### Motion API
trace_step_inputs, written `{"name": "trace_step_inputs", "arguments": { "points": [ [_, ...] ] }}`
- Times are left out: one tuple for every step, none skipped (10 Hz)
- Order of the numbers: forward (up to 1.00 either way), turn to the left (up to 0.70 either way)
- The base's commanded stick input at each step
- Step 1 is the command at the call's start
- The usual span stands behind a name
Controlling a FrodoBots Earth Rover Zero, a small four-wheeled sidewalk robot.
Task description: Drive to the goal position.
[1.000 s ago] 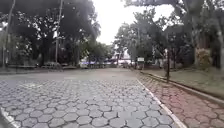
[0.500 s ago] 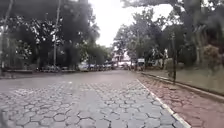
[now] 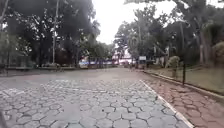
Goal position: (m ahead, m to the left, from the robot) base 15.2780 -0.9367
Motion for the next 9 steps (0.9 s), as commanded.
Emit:
{"name": "trace_step_inputs", "arguments": {
  "points": [
    [0.70, 0.00],
    [0.70, 0.00],
    [0.70, 0.00],
    [0.70, 0.00],
    [0.70, 0.00],
    [0.70, 0.00],
    [0.70, 0.00],
    [0.70, 0.00],
    [0.70, 0.00]
  ]
}}
